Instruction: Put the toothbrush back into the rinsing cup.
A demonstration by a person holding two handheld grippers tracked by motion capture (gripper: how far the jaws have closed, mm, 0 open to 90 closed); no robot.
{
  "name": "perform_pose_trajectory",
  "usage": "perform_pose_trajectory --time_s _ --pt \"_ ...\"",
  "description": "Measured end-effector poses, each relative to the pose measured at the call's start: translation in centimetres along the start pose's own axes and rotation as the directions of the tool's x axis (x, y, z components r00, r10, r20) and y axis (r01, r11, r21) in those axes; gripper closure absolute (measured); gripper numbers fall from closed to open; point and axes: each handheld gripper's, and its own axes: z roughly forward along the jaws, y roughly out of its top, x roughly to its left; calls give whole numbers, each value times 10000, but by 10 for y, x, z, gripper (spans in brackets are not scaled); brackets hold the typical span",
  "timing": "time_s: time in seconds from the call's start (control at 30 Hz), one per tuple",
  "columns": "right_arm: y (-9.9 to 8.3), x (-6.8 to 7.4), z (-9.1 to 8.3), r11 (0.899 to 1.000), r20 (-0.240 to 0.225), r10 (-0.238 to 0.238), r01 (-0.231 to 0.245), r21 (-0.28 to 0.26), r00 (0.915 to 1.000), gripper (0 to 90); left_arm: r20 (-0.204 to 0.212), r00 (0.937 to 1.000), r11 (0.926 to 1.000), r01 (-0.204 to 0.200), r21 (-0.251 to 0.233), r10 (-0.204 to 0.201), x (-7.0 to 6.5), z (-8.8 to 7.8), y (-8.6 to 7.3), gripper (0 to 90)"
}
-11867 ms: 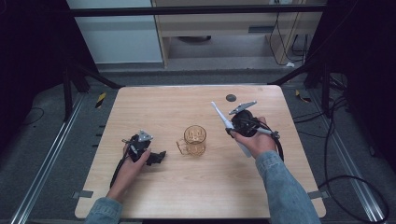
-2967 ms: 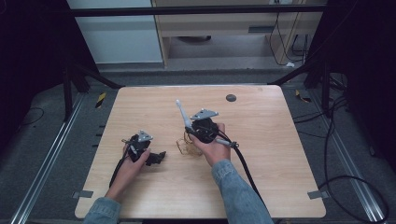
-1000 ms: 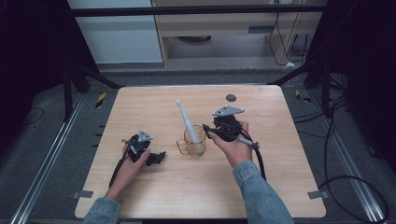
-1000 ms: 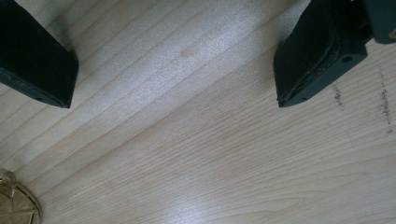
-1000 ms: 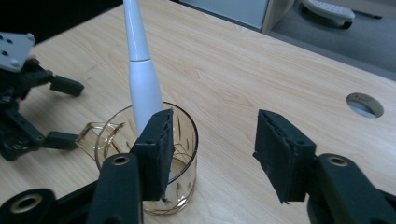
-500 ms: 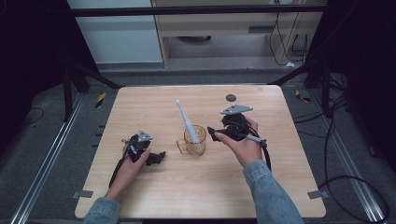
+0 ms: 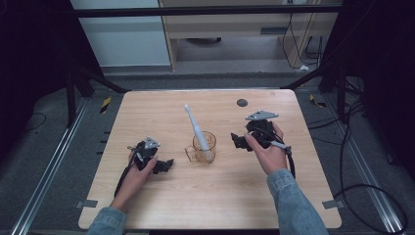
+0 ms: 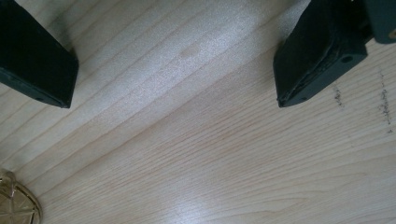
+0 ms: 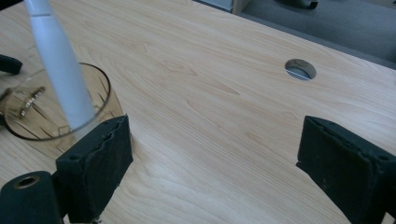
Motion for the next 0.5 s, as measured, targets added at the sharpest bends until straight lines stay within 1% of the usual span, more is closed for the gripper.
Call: perform_pose_trajectory --time_s 0.13,0.17,0.2,0.23,0.4,0.5 --pt "-7 -7 -2 9999 74 37 -38 122 10000 99 0 10000 10000 1 -3 -1 0 0 0 0" --pt "-12 -11 -2 9998 185 81 -84 195 9998 98 1 10000 10000 1 -2 -1 0 0 0 0" --pt "-12 -11 -2 9998 185 81 -84 195 9998 98 1 10000 10000 1 -2 -1 0 0 0 0" --pt "-17 -16 -2 9996 294 133 -141 256 9995 97 2 10000 10000 2 -6 -2 0 0 0 0" --pt "-24 -23 -3 9994 445 66 -81 342 9990 96 0 10000 10000 2 -4 -2 0 0 0 0" --pt "-33 -30 -4 9988 524 65 -91 485 9986 94 2 10000 10000 -10 6 10 0 0 0 0"
